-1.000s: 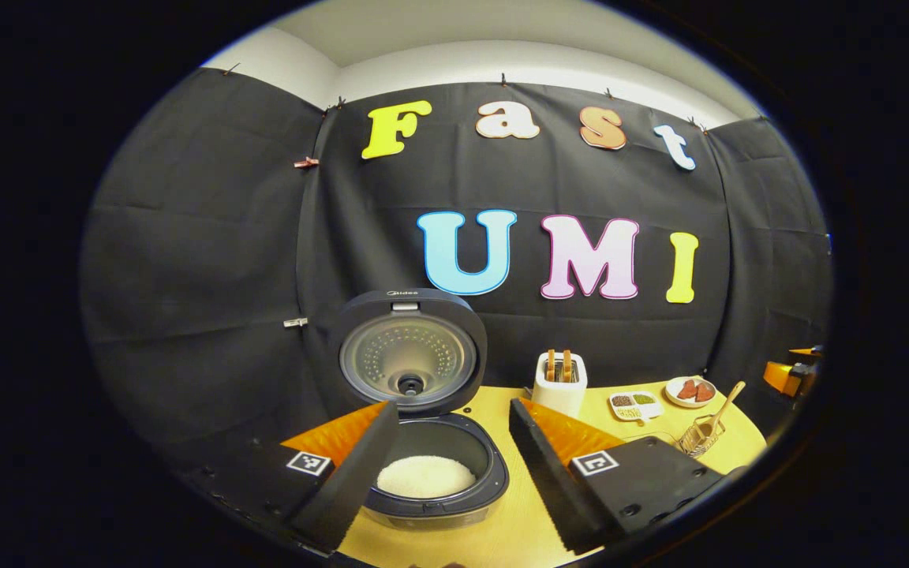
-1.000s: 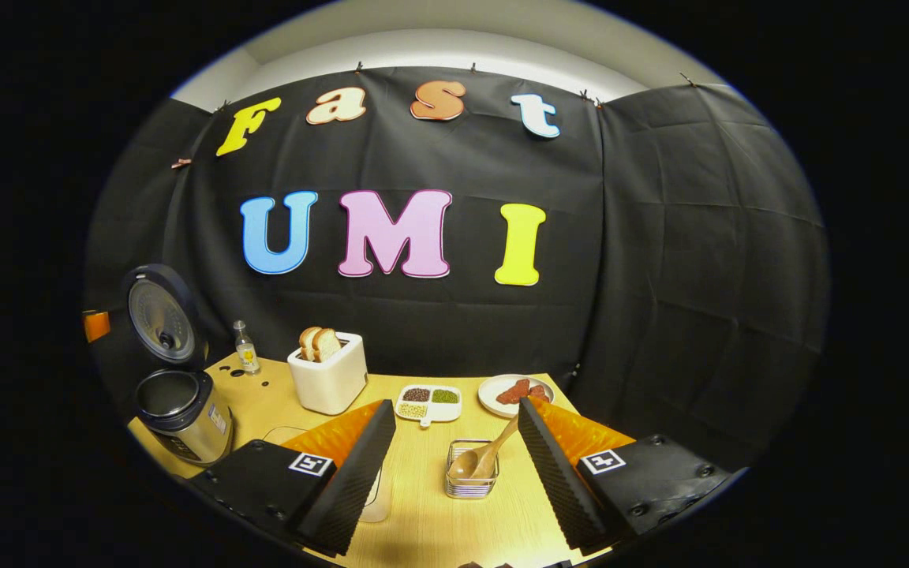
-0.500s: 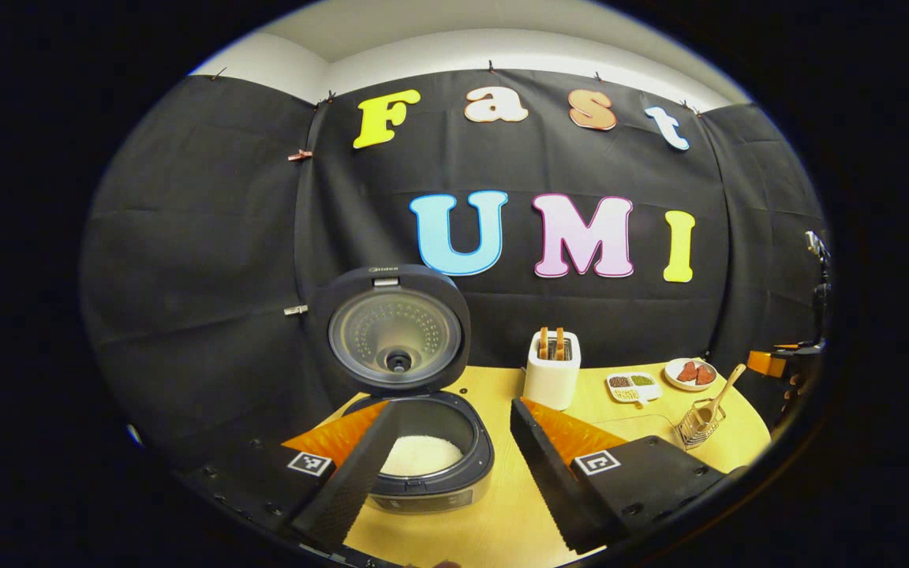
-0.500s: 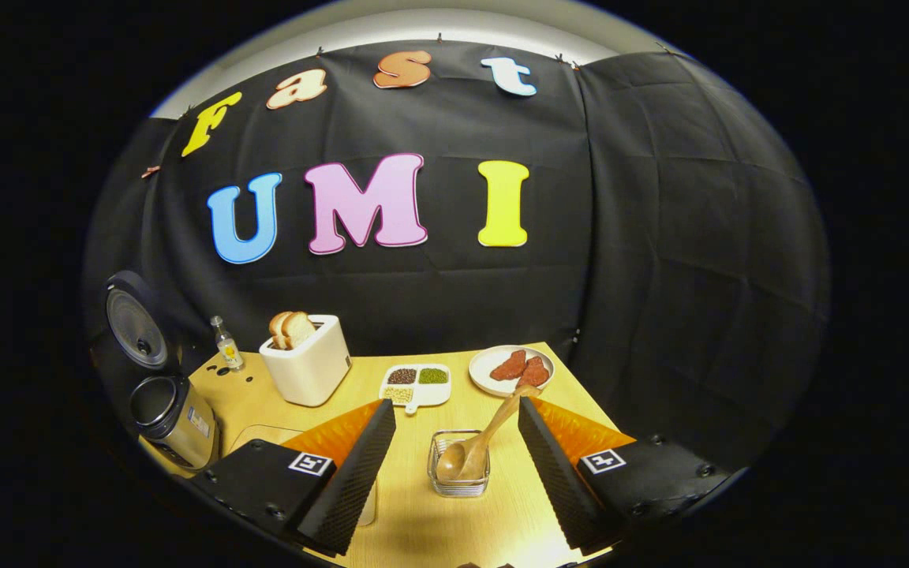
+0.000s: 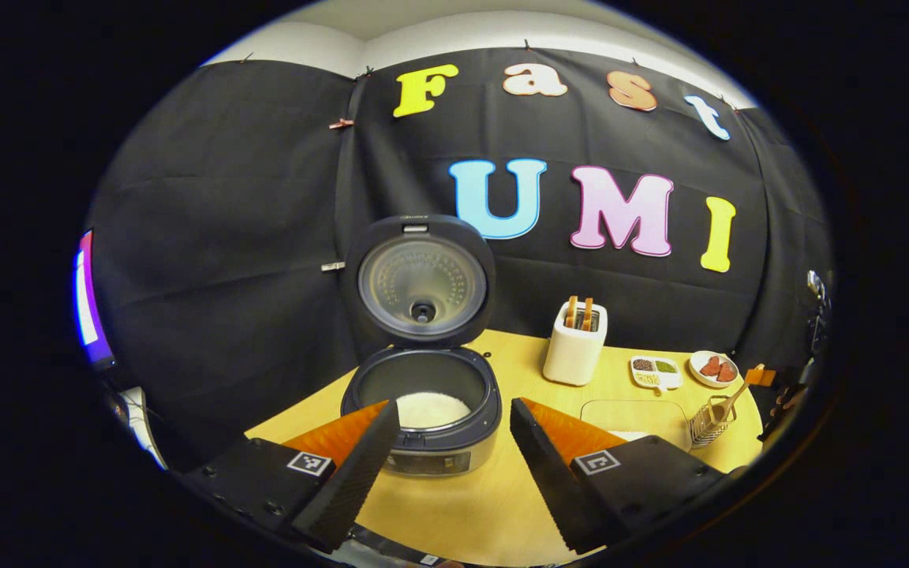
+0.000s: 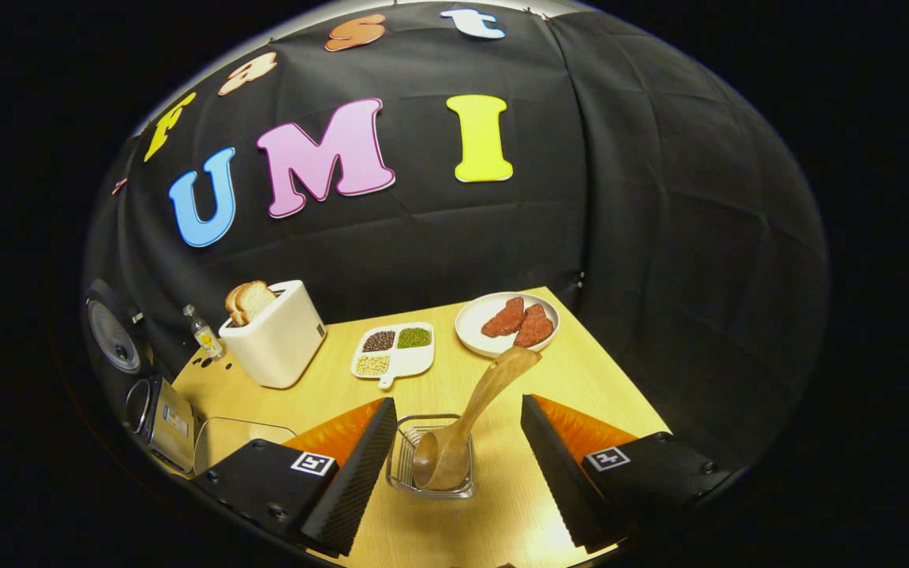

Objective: Close the left gripper, press the button to open the rice cooker; take a wooden spoon from the chopstick holder with the right hand, scoop a spoonful of rice and pour it into the rice cooker, then put the wooden spoon back into the chopstick holder.

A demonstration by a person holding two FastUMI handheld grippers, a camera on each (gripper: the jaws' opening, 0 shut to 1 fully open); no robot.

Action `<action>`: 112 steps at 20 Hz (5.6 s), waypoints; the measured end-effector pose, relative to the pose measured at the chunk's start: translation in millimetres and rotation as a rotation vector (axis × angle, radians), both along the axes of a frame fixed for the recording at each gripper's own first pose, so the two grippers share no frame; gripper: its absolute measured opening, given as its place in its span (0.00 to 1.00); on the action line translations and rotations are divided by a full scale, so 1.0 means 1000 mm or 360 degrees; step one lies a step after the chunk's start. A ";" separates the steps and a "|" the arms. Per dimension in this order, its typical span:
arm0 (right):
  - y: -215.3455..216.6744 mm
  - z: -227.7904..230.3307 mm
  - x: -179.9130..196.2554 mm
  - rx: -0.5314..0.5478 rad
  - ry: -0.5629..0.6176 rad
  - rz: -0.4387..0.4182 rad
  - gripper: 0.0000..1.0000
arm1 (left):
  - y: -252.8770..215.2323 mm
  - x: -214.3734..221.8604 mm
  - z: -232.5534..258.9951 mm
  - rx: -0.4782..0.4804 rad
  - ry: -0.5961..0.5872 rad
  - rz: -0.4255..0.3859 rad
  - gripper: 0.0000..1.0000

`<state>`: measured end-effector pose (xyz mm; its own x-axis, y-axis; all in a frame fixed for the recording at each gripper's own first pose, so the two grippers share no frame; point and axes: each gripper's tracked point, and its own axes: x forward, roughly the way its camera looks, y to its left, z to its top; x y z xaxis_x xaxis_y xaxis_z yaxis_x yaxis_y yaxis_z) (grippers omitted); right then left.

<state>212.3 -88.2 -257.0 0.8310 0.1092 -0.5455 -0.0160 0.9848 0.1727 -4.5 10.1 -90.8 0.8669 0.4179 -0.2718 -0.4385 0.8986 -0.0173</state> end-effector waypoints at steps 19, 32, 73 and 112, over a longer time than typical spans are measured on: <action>0.011 -0.044 0.051 0.0354 0.0146 -0.0044 0.16 | -0.083 -0.024 -0.056 -0.0145 0.0140 0.0045 0.96; 0.038 0.087 0.011 0.0348 -0.0180 0.0005 0.13 | -0.035 -0.006 -0.047 0.0035 0.0102 -0.0176 0.96; 0.286 -0.030 -0.096 0.0460 0.0251 0.0054 0.13 | 0.101 0.003 -0.126 -0.0345 0.0200 -0.0454 0.96; 0.345 0.132 -0.078 0.1422 0.0374 -0.0013 0.13 | 0.100 -0.041 -0.118 -0.0227 0.0102 -0.0384 0.96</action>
<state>134.1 257.1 -125.0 0.7121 0.5654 -0.4162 0.1222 0.4840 0.8665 -45.4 110.4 -208.9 0.9157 0.1555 -0.3705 -0.2169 0.9675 -0.1300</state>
